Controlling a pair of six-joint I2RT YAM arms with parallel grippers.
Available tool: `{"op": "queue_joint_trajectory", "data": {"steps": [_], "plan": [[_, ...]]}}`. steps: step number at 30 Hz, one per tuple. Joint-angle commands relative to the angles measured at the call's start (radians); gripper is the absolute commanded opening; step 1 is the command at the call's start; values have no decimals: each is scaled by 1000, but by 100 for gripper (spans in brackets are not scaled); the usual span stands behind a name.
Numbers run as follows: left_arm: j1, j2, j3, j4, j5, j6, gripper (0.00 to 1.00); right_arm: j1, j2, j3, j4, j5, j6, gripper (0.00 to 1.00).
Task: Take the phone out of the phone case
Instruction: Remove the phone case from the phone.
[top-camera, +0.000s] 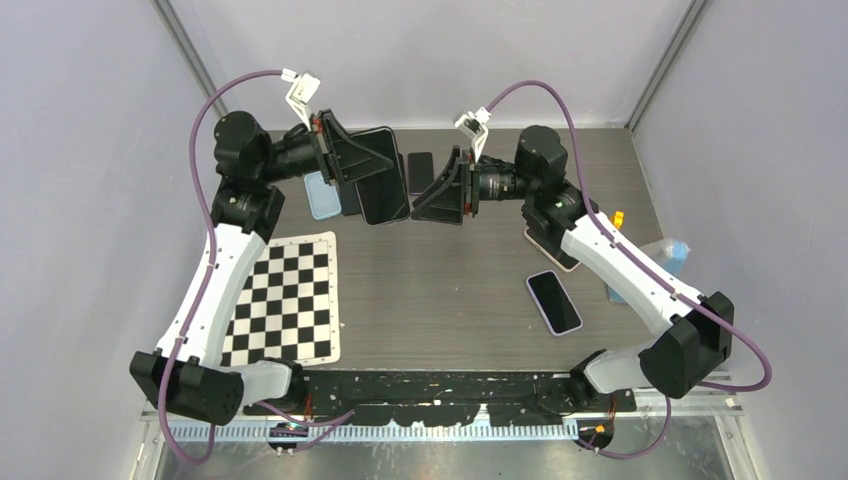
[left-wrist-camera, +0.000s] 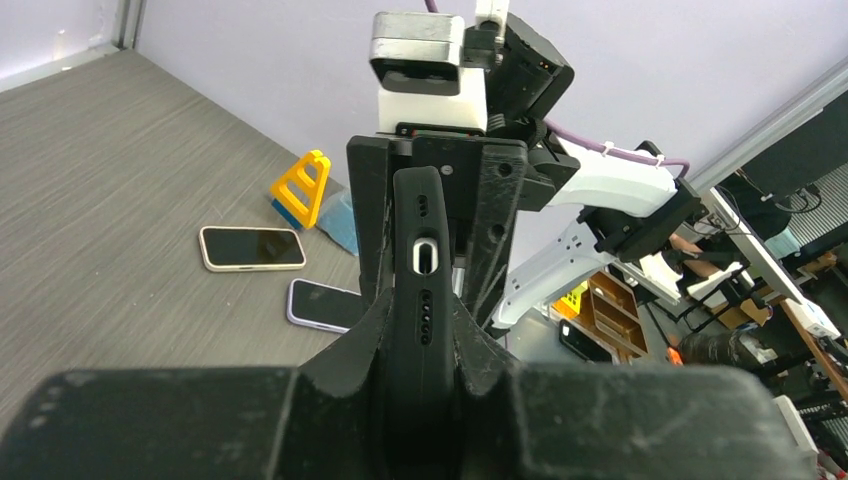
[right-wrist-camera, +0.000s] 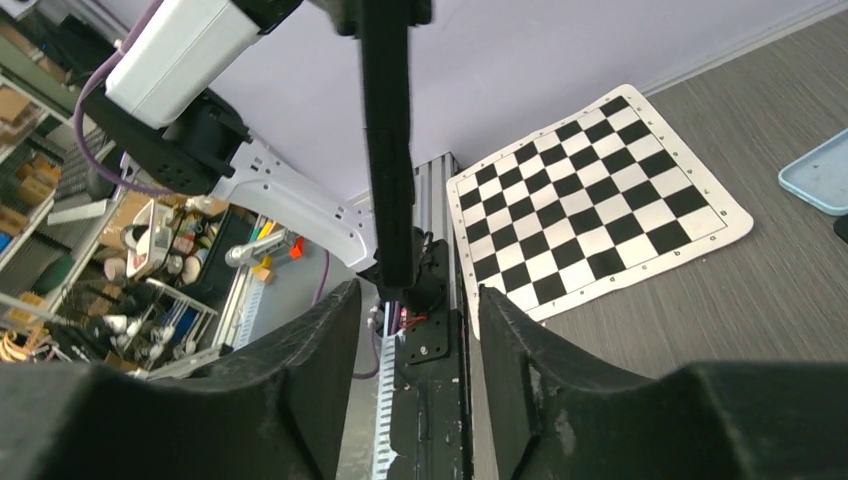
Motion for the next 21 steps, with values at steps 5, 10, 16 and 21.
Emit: {"op": "queue_joint_trajectory", "data": {"steps": [5,10,16,21], "plan": [[1,-39,12,51,8,-1,0,11,2,48,44,-76,-25,66],[1,-21,25,51,-8,-30,0,24,42,71,56,-87,-9,42],[0,29,32,72,8,-148,0,25,82,83,105,-88,29,26],[0,49,29,80,29,-238,0,25,94,65,131,-81,4,3]]}}
